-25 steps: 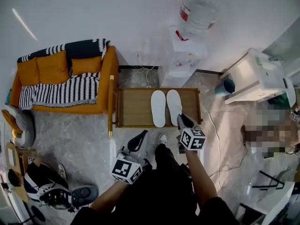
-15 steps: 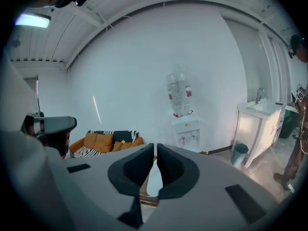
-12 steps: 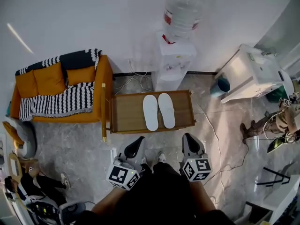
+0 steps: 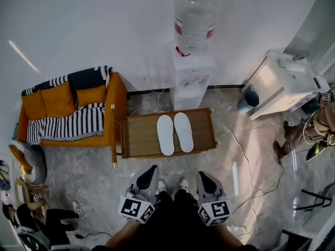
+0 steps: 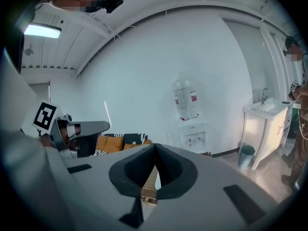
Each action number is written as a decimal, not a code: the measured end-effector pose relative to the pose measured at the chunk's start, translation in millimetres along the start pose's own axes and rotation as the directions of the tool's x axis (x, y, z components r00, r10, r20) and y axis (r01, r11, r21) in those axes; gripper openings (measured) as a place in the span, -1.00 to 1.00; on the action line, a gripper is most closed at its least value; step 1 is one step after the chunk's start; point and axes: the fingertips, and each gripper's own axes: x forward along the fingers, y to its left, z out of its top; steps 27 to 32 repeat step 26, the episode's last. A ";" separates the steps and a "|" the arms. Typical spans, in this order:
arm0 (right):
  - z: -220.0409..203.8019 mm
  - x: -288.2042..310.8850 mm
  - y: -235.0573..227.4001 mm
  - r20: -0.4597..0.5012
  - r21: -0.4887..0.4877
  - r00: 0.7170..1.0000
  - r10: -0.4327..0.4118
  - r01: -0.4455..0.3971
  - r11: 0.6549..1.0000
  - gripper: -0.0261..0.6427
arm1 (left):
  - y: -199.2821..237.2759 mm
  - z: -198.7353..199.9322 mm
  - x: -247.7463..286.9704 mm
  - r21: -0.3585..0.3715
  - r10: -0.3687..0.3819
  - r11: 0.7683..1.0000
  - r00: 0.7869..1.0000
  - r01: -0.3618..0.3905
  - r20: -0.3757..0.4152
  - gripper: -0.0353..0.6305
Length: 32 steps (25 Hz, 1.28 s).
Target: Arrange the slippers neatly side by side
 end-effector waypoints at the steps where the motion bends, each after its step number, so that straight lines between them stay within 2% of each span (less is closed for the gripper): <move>1: -0.1 -0.6 -0.6 -0.004 -0.005 1.000 0.009 -0.009 1.000 -0.89 | -3.1 -1.3 0.5 0.000 0.001 1.000 1.000 -0.001 -0.004 -0.84; 18: -3.9 -4.4 -20.5 -0.034 -0.009 0.997 0.062 -0.062 0.998 -0.89 | -33.2 -5.3 13.6 0.018 0.017 1.000 1.000 -0.017 -0.010 -0.84; 32: -4.4 -5.0 -21.8 -0.031 -0.012 0.996 0.082 -0.083 0.997 -0.89 | -36.9 -5.0 12.5 0.029 0.026 0.999 1.000 -0.025 -0.008 -0.84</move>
